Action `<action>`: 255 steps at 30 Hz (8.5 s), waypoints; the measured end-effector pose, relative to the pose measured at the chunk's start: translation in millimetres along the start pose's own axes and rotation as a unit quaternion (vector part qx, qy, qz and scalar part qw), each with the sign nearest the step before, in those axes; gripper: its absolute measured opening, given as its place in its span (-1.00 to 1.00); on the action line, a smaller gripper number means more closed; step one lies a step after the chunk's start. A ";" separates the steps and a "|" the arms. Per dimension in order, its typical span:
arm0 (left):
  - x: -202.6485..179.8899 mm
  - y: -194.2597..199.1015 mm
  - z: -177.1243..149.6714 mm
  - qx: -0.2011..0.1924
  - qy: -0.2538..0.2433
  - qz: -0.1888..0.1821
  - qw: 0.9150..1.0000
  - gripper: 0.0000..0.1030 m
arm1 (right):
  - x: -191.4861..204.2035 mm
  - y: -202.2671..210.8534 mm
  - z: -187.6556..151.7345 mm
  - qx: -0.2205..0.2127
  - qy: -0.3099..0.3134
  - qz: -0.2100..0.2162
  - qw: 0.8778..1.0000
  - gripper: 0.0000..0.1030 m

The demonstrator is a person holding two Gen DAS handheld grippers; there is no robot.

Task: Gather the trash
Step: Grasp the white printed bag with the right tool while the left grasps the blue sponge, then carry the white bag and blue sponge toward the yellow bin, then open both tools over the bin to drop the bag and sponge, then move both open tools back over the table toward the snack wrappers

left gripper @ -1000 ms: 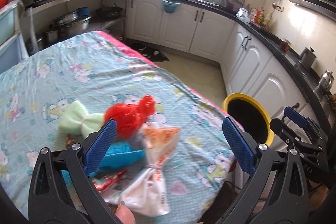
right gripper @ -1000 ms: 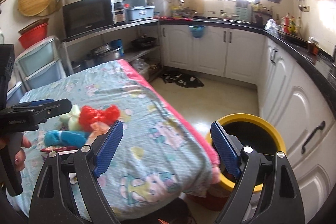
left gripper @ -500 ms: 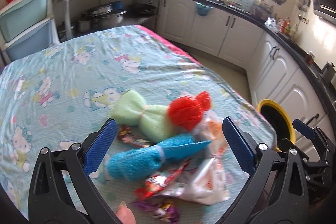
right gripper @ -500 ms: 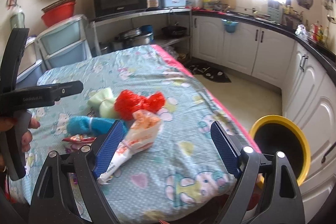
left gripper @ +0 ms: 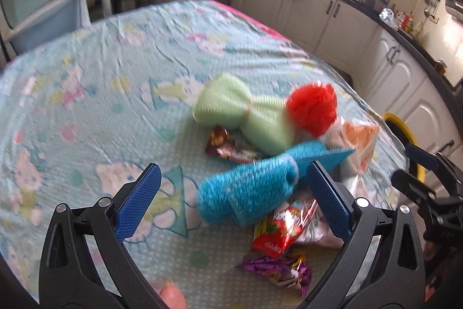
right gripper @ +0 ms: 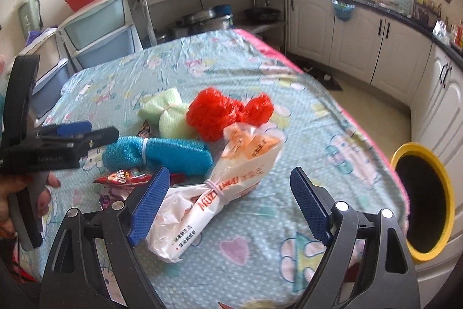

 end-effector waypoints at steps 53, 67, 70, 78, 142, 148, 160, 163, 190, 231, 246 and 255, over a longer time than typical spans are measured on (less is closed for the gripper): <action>-106.3 30.9 23.3 -0.026 -0.100 -0.124 0.987 -0.69 | -72.8 22.2 -14.7 0.019 -0.108 0.017 0.994 -0.40; -192.7 17.7 40.2 -0.025 -0.150 -0.152 0.977 -0.68 | -137.7 60.1 -26.9 -0.015 -0.161 -0.024 0.987 -0.40; -210.5 15.9 41.2 -0.024 -0.160 -0.156 0.974 -0.68 | -151.2 67.4 -31.1 -0.021 -0.170 -0.033 0.985 -0.40; -260.3 6.7 45.6 -0.024 -0.185 -0.172 0.967 -0.68 | -186.3 85.3 -38.5 -0.035 -0.197 -0.059 0.978 -0.40; -434.5 -158.9 36.2 0.085 -0.244 -0.143 0.955 -0.57 | -387.9 50.5 -107.8 -0.004 -0.309 -0.154 0.939 -0.36; -434.9 -158.0 35.2 0.083 -0.248 -0.141 0.955 -0.38 | -393.6 43.4 -114.6 0.006 -0.322 -0.155 0.934 -0.27; -412.3 -131.3 45.4 0.060 -0.226 -0.145 0.961 0.16 | -391.7 61.0 -119.1 -0.014 -0.338 -0.162 0.927 0.01; -401.7 -122.7 47.4 0.053 -0.215 -0.143 0.965 0.36 | -384.4 67.4 -117.6 -0.020 -0.337 -0.163 0.927 0.08; -276.1 -27.7 70.7 -0.036 -0.125 -0.108 0.986 0.79 | -288.9 114.4 -61.5 -0.091 -0.267 -0.132 0.950 0.46; -55.1 48.1 40.4 -0.066 -0.024 -0.010 0.997 0.79 | -76.8 64.1 5.0 -0.058 -0.083 0.004 0.995 0.47; -27.3 40.5 -1.8 -0.016 -0.012 -0.052 0.998 0.64 | -9.1 36.5 -5.7 -0.021 -0.021 0.047 0.998 0.47; -16.9 23.5 -29.6 0.029 0.007 -0.095 0.995 0.49 | 27.5 15.7 -25.9 0.014 0.025 0.071 0.997 0.47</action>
Point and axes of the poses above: each gripper's, at about its wrist camera, not at the fingertips, and y roughly against the way its jaws point, x to its left, z to its top, the point moved 7 cm from there along -y, roughly the way its jaws point, and after that the axes turned 5 degrees about x, right-handed, at the moved point
